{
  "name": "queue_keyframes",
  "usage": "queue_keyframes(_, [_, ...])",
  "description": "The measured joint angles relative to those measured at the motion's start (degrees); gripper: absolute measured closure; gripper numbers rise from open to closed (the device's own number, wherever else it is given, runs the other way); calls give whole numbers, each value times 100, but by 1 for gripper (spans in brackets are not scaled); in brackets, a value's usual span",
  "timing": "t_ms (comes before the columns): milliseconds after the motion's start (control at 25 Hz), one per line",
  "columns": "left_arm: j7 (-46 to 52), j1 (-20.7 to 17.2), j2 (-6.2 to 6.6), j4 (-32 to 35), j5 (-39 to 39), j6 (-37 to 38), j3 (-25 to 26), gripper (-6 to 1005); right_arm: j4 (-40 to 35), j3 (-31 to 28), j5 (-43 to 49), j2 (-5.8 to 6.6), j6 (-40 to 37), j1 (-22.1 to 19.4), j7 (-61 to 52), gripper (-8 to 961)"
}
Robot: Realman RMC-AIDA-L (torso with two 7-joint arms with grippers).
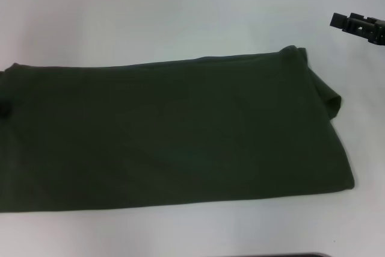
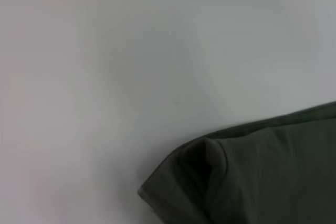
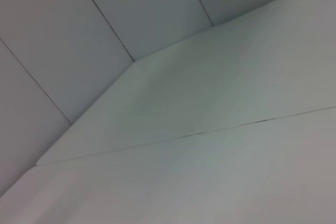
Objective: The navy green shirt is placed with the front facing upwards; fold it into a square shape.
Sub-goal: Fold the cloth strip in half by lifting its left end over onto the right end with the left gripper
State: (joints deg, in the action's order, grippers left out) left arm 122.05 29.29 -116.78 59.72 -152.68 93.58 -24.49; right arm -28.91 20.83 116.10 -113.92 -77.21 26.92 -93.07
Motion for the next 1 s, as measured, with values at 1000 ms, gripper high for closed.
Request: queue_keyframes(1000, [274,138,113,541,-329,579,12,962,0,44,6,4,-13,-29,-9,205])
